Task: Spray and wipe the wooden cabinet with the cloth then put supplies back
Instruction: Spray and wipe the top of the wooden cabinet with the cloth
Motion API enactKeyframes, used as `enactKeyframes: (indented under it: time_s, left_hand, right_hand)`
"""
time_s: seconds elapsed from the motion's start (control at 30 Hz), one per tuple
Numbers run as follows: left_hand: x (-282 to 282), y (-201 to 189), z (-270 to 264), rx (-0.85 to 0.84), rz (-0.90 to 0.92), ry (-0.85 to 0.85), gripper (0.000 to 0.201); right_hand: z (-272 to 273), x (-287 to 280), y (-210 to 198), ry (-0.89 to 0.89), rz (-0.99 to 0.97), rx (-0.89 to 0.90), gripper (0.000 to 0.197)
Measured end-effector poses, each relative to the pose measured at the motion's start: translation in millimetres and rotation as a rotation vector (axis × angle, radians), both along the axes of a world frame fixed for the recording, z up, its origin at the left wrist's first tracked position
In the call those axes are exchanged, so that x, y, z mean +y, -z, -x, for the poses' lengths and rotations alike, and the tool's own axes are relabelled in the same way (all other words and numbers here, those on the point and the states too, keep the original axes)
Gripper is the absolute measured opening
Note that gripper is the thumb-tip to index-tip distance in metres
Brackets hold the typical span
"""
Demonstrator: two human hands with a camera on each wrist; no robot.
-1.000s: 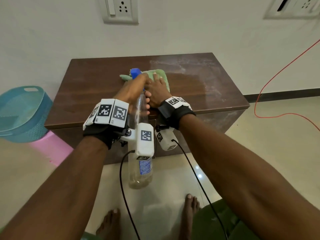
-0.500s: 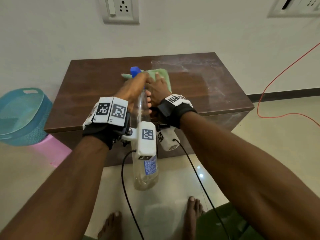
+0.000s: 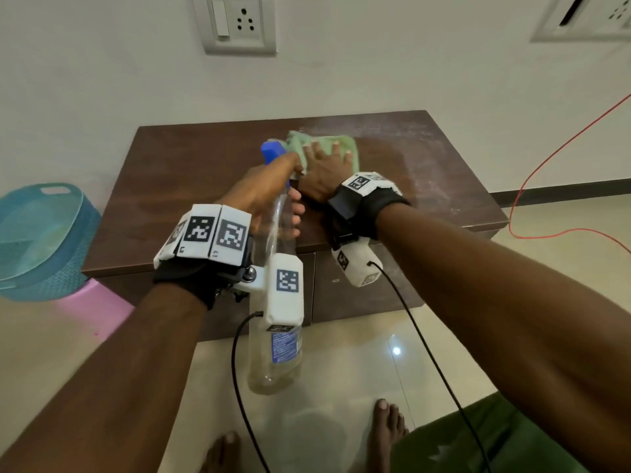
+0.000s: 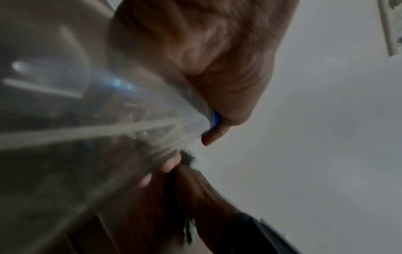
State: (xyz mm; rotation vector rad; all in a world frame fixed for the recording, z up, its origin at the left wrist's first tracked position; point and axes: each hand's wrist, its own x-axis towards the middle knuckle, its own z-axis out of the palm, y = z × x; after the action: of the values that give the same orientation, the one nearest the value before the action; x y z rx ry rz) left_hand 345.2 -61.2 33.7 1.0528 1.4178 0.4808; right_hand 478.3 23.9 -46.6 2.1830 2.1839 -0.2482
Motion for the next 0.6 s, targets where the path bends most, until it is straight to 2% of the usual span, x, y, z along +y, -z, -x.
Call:
enactKeyframes:
  time_s: [0.07, 0.13, 0.2, 0.27, 0.33, 0.4, 0.43, 0.47, 0.5, 0.57, 0.6]
  left_hand:
    - [0, -4, -6, 0.0, -0.045, 0.004, 0.044]
    - [0, -6, -9, -0.01, -0.085, -0.002, 0.041]
    - [0, -8, -6, -0.02, -0.116, -0.003, 0.04]
    - [4, -10, -1, -0.018, -0.111, 0.022, 0.04]
    - [7, -13, 3, -0.008, -0.068, 0.045, 0.041]
    - [12, -18, 1, 0.03, -0.024, 0.071, 0.042]
    - [13, -20, 2, 0.053, -0.004, 0.08, 0.042]
    - [15, -22, 4, 0.065, 0.019, 0.087, 0.043]
    - [18, -24, 6, 0.061, 0.037, 0.084, 0.043]
    - [26, -26, 13, 0.033, 0.045, 0.07, 0.042]
    - [28, -27, 15, 0.029, 0.038, 0.072, 0.042]
  right_hand:
    - [-2, -2, -6, -0.125, 0.002, -0.001, 0.064]
    - [-28, -2, -9, -0.132, -0.012, 0.045, 0.061]
    - [-59, 0, -11, 0.066, -0.077, 0.028, 0.063]
    - [-67, 7, -8, 0.242, -0.049, 0.003, 0.068]
    - [-47, 1, -21, 0.155, 0.01, 0.039, 0.062]
    - [-25, -22, -50, 0.046, 0.103, 0.091, 0.038]
    - [-4, -36, -74, -0.027, 0.172, 0.074, 0.033]
    - [15, -55, -99, -0.092, 0.168, 0.057, 0.036]
    - [25, -60, -106, -0.122, 0.149, 0.055, 0.039]
    - [8, 8, -52, -0.173, 0.101, 0.036, 0.046]
    - [1, 29, -36, -0.172, 0.111, 0.093, 0.058]
